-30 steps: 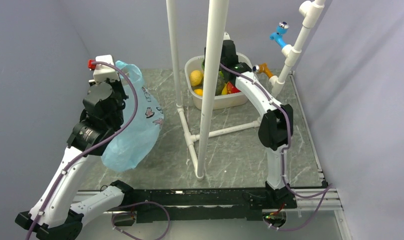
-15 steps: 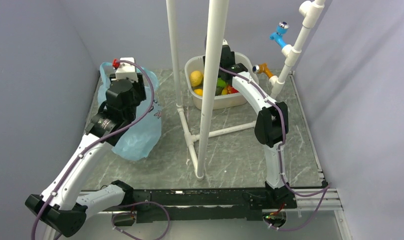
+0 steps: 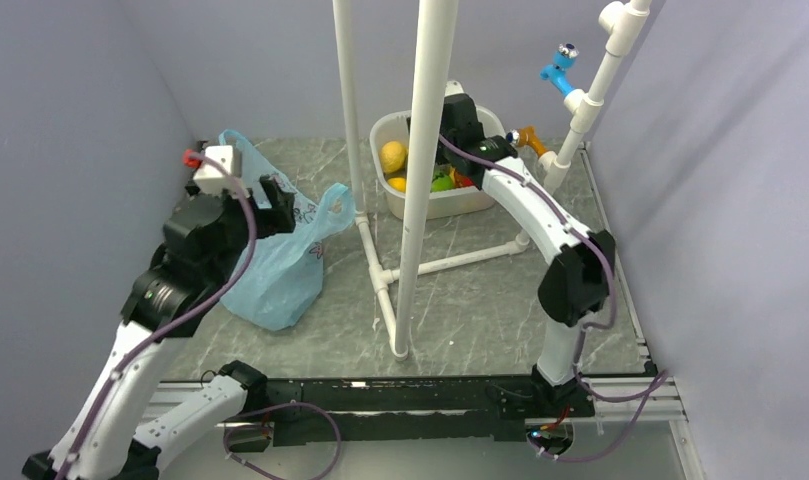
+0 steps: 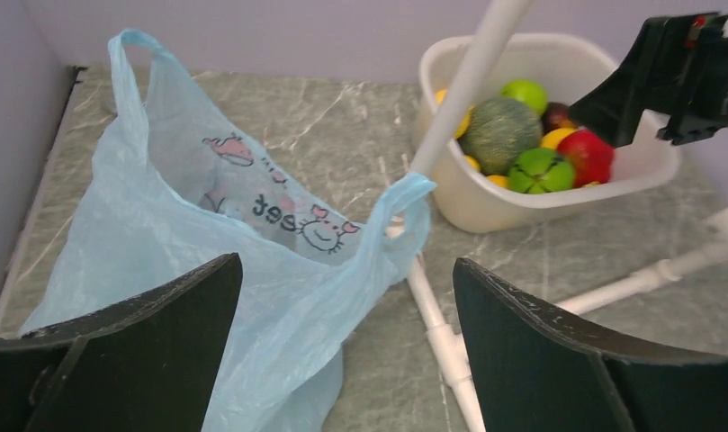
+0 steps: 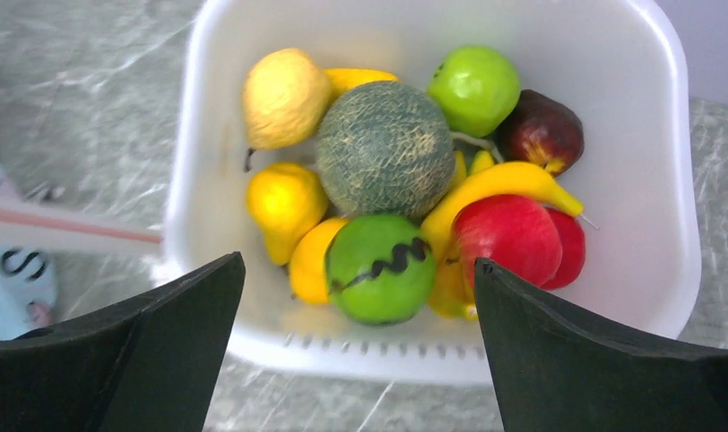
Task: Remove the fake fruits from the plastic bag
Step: Reset both arms
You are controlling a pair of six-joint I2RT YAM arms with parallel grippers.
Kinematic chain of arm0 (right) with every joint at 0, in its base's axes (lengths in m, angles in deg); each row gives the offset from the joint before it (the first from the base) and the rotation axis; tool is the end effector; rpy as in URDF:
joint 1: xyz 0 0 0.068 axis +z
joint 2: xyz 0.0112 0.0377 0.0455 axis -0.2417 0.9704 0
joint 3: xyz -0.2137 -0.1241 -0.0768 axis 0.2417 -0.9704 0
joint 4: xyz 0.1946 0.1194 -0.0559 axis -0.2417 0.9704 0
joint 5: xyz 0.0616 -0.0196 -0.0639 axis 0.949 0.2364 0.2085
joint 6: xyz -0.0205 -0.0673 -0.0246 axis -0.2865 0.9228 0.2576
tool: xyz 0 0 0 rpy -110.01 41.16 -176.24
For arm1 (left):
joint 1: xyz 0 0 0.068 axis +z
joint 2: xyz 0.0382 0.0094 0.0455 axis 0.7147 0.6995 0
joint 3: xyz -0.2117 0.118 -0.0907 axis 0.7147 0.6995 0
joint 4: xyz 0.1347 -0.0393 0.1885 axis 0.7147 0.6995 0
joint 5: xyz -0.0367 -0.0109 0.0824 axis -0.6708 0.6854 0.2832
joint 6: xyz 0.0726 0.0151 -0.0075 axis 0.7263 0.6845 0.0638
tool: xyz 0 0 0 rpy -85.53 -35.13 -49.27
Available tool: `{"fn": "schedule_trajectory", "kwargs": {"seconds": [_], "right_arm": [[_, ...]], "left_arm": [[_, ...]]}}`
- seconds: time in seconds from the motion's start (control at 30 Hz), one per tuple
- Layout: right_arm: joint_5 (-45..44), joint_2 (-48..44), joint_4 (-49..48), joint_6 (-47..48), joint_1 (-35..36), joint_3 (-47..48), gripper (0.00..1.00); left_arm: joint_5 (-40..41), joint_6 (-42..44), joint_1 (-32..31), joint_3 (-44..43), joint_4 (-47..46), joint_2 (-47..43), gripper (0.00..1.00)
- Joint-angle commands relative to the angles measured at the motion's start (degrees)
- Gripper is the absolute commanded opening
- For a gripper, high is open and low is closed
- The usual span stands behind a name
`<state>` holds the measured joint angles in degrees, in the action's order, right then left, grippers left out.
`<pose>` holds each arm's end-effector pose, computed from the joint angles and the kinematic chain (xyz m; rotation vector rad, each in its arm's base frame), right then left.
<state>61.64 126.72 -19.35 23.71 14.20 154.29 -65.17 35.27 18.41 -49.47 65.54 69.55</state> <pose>0.3899 0.1929 0.3313 -0.2559 2.0840 0.1263 0.1551 -0.0544 0.4069 -0.0972 1.7700 -0.2250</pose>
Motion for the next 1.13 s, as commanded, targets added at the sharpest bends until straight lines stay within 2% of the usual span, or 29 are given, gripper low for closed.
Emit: {"fn": "schedule_trajectory", "kwargs": {"seconds": [0.0, 0.27, 0.47, 0.6, 0.8, 1.1], "right_arm": [[3.16, -11.52, -1.32, -2.28, 1.42, -6.89, 1.0], [5.53, -35.42, -4.24, -4.11, 1.68, -27.43, 1.0], [-3.67, -55.22, -2.49, -3.7, 1.49, -38.26, 1.0], [-9.67, -65.65, 0.42, -2.71, 1.72, -40.79, 1.0], [-16.71, -70.79, 8.64, -5.81, 1.7, -35.43, 1.0], [-14.6, -75.54, 7.45, -8.47, 1.74, -36.11, 1.0]], "left_arm": [[-6.43, -2.07, 0.13, 1.04, 1.14, -5.63, 0.94], [-10.04, 0.33, 0.13, 2.65, 0.5, -14.31, 0.96], [-9.12, 2.29, 0.13, 2.14, -1.02, -18.37, 0.96], [-7.84, 3.5, 0.13, 3.6, -3.43, -19.73, 0.96], [-6.55, 4.09, 0.13, 3.38, -3.98, -18.29, 0.96], [-7.16, 2.72, 0.13, 3.88, -4.57, -17.38, 0.96]]}}
